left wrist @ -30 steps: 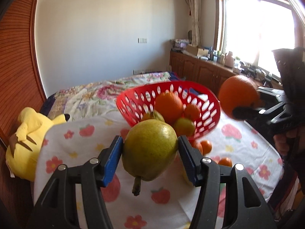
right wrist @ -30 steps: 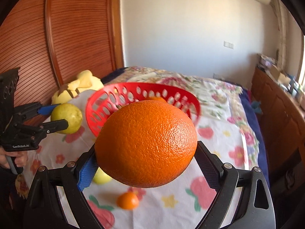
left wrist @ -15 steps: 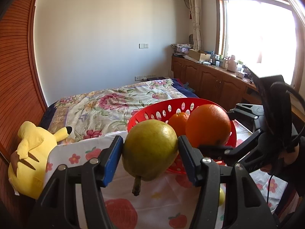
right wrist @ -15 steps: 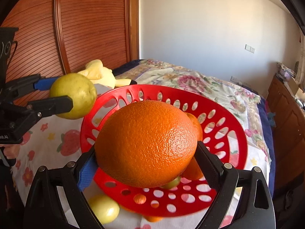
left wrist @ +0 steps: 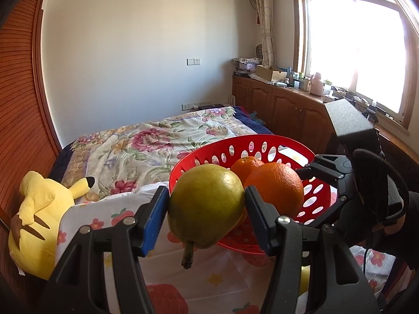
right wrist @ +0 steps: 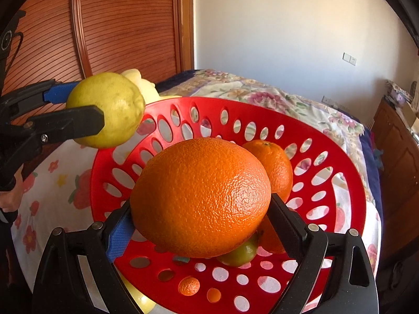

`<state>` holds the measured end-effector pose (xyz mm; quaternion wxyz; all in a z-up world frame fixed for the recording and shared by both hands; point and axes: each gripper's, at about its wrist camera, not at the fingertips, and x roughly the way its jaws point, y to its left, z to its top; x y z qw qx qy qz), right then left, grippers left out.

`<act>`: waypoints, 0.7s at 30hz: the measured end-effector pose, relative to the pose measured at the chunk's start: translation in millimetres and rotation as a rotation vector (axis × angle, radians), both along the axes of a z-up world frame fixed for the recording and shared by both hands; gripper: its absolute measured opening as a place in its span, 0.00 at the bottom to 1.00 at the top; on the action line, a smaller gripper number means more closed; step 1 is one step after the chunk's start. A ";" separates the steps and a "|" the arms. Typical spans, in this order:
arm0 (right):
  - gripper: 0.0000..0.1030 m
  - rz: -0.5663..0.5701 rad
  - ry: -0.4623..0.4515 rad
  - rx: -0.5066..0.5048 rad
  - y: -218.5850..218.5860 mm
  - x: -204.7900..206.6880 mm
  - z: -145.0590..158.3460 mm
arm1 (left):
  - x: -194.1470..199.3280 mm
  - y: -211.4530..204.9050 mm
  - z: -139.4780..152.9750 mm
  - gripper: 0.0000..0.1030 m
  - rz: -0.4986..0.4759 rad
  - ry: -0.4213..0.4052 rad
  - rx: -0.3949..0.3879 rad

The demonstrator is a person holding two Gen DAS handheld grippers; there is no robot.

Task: Organize fruits
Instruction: 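Lift the large orange over the basket with the right tool while the left tool carries the pear, then open the right tool to drop the orange into the basket while the left tool releases the pear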

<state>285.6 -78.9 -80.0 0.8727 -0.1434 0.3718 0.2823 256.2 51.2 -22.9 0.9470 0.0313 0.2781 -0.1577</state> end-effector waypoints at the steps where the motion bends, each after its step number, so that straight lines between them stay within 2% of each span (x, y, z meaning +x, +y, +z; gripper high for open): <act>1: 0.92 0.000 0.004 -0.002 0.1 0.5 -1.3 | 0.5 -0.6 -0.3 0.56 0.001 0.000 0.000; 13: 0.92 -0.001 0.011 0.006 -1.3 1.9 -6.7 | 6.5 -5.0 -1.5 0.56 0.004 -0.002 0.002; 21: 0.93 0.017 -0.034 0.063 -6.8 -13.8 11.8 | 23.6 -6.5 -8.2 0.56 0.027 0.012 -0.010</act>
